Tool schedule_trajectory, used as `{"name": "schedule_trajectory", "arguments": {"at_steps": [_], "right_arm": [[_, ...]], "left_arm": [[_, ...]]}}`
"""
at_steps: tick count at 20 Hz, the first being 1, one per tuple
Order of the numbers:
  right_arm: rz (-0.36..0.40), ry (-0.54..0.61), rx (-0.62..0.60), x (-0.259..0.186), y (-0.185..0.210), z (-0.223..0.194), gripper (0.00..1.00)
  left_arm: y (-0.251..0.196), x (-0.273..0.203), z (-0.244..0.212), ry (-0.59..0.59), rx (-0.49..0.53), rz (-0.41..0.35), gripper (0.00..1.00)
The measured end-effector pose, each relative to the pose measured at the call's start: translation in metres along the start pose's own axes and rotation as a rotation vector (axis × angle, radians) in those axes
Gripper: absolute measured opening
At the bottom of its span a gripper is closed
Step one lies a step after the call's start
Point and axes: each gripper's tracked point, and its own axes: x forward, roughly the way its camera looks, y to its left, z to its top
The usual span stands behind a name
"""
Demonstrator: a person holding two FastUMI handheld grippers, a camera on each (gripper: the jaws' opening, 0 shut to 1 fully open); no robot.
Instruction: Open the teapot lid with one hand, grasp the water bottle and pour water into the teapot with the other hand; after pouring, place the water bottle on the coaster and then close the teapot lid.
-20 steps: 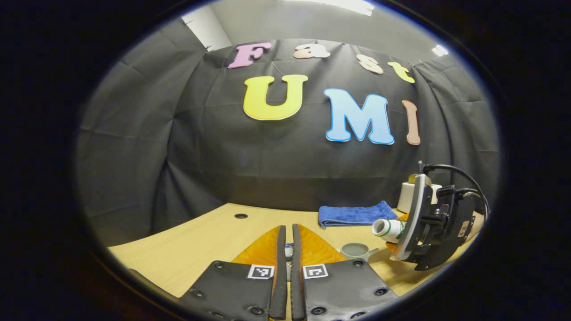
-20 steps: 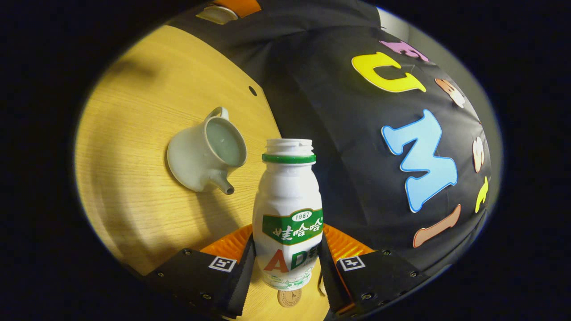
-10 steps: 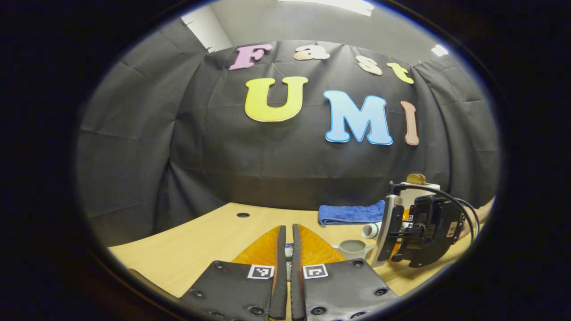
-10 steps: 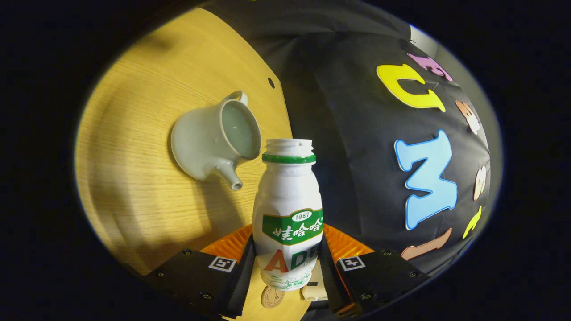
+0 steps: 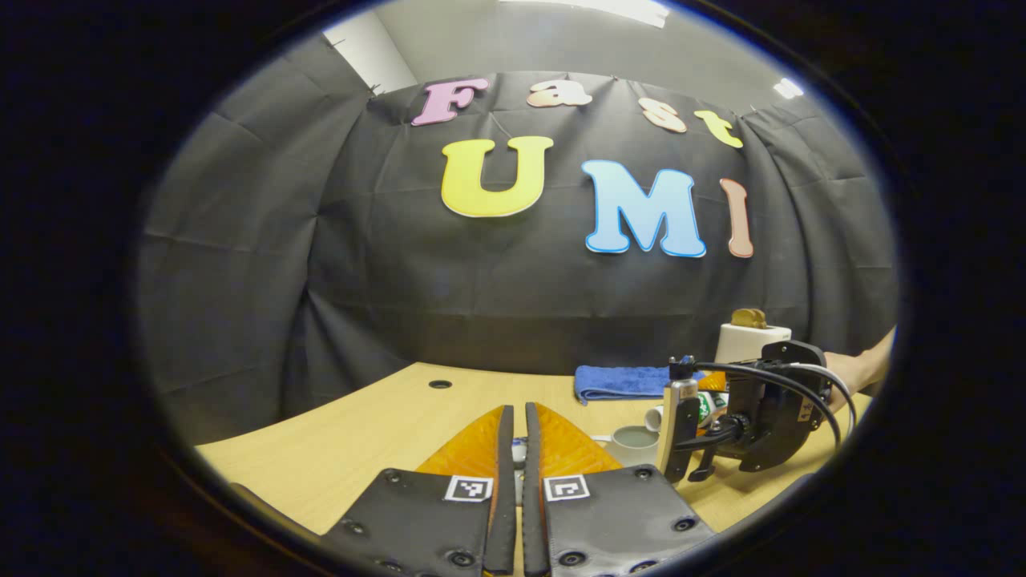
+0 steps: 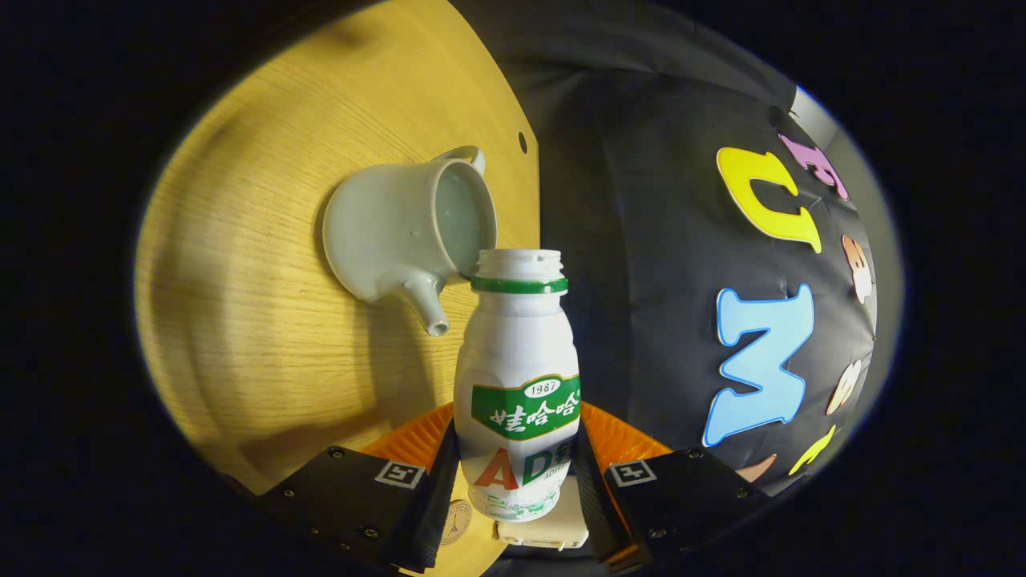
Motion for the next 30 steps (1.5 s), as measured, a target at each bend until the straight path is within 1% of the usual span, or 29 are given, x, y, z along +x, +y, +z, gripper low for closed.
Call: {"name": "schedule_trajectory", "arguments": {"at_steps": [7,8,9,10,14,18,19,20,21,29,30], "right_arm": [[-0.026,-0.002,-0.09,-0.002,-0.009,0.006,0.69],[-0.029,-0.003,-0.102,-0.003,-0.011,0.006,0.66],[-0.032,-0.001,-0.115,-0.002,-0.012,0.006,0.66],[-0.035,0.003,-0.128,-0.002,-0.013,0.006,0.69],[-0.052,0.007,-0.18,-0.003,-0.017,0.005,0.69],[-0.066,0.007,-0.213,-0.001,-0.023,0.008,0.69],[-0.07,0.005,-0.218,-0.001,-0.024,0.008,0.69],[-0.073,0.004,-0.226,-0.002,-0.025,0.009,0.69],[-0.076,0.004,-0.233,-0.002,-0.026,0.011,0.69],[-0.098,-0.003,-0.263,-0.008,-0.032,0.016,0.69],[-0.1,-0.003,-0.267,-0.01,-0.033,0.017,0.69]], "left_arm": [[0.004,-0.001,-0.005,0.011,-0.003,0.007,0.14],[0.004,-0.001,-0.004,0.011,-0.003,0.007,0.14],[0.005,-0.002,-0.002,0.01,-0.002,0.007,0.14],[0.004,-0.002,-0.004,0.01,0.0,0.007,0.14],[0.005,-0.002,-0.005,0.01,0.004,0.006,0.14],[0.006,-0.002,-0.005,0.015,0.009,0.007,0.14],[0.006,-0.003,-0.003,0.012,0.009,0.007,0.13],[0.006,-0.003,-0.003,0.011,0.009,0.008,0.1],[0.007,-0.003,-0.003,0.011,0.008,0.011,0.14],[0.004,-0.004,-0.005,0.019,0.012,0.003,0.14],[0.004,-0.005,-0.005,0.018,0.014,0.0,0.1]]}}
